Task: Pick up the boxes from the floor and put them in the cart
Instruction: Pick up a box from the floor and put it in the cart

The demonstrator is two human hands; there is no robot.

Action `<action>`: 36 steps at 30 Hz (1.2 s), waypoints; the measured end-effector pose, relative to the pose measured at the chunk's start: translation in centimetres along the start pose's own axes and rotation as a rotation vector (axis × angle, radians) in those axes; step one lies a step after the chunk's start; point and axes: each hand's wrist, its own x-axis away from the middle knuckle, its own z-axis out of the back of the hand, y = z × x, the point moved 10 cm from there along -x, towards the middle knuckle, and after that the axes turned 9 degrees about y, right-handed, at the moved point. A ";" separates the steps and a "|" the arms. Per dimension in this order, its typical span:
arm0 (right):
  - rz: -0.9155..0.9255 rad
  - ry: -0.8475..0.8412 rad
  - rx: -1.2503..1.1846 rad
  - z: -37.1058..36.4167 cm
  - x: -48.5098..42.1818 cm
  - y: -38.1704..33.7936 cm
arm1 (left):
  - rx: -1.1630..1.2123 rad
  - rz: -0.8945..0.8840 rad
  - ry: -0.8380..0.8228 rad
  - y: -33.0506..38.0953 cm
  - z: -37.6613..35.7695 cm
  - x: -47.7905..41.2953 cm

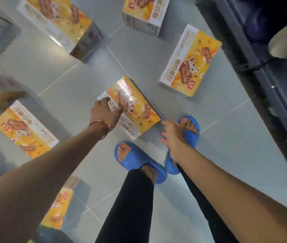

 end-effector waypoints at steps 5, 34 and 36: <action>-0.158 -0.019 -0.029 -5.2 -6.3 2.4 | -0.105 -0.132 0.159 0.1 -2.7 -5.8; 0.155 -0.069 -0.167 6.7 21.0 -6.6 | 0.706 0.218 0.185 1.2 17.0 16.1; 0.233 -0.085 -0.126 8.0 25.3 -8.3 | 0.744 0.208 0.234 1.6 20.8 19.4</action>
